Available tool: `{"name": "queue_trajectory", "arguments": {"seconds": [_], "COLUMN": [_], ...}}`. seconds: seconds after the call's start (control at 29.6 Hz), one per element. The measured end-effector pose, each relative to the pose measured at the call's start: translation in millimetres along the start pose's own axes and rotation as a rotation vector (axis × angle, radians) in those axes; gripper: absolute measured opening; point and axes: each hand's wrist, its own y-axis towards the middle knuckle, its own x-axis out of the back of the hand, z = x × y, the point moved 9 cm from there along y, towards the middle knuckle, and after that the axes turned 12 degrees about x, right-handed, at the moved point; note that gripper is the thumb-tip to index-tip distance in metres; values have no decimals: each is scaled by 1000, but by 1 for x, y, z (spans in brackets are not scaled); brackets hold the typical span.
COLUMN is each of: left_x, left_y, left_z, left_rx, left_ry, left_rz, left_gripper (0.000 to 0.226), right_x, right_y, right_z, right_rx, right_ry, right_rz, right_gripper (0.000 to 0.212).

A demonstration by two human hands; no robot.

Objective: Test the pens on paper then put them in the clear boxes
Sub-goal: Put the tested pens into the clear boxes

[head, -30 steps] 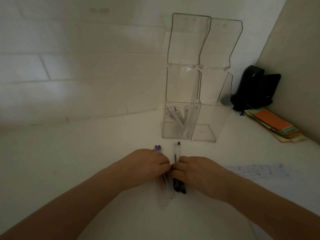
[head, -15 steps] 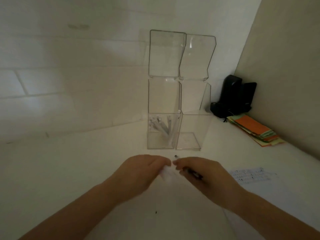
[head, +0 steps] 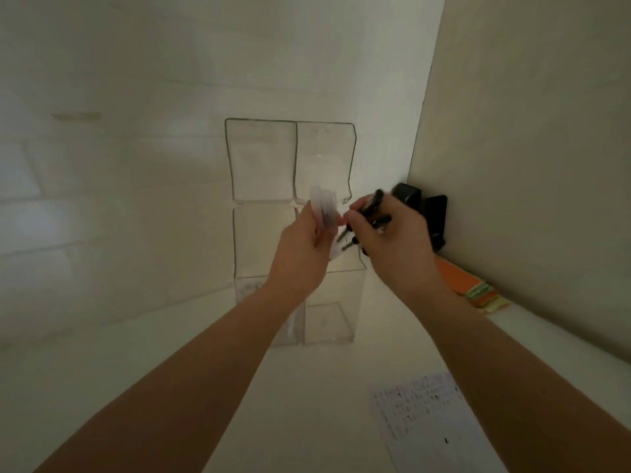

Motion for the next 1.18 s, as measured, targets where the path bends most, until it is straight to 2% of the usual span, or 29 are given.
{"name": "queue_trajectory", "arguments": {"seconds": [0.1, 0.24, 0.34, 0.51, 0.61, 0.71, 0.81, 0.91, 1.01, 1.12, 1.18], "left_x": [-16, -28, -34, -30, -23, -22, -26, -17, 15, 68, 101], "left_y": [8, 15, 13, 13, 13, 14, 14, 12, 13, 20, 29], "left_z": [20, 32, 38, 37, 37, 42, 46, 38, 15, 3, 5], "left_rx": [109, 174, 230, 183, 163, 215, 226, 183, 43, -82, -50], "left_ry": [153, 353, 333, 211, 138, 53, 127, 23, -56, -48, -99], "left_rz": [42, 134, 212, 183, 160, 175, 175, 116, -3, -251, -412], "left_gripper": [28, 5, 20, 45, 55, 60, 57, 51, 37, 32, 32], "right_x": [-20, -39, -42, -50, -50, -42, -40, -41, -35, -16, -12], "right_y": [2, 2, -1, -6, -4, -1, -4, -11, -11, 6, 25], "right_z": [-26, -47, -55, -64, -58, -51, -48, -42, -41, -47, -54], "right_rx": [-15, -75, -121, -255, -219, -157, -136, -91, -28, -52, -161], "right_ry": [-112, -237, -180, -85, -98, -68, -27, -38, -117, -158, -86], "right_rz": [104, 274, 301, 357, 356, 277, 223, 250, 254, 115, 72], "right_gripper": [5, 18, 20, 21, 25, 19, 18, 18, 19, 26, 37]}}
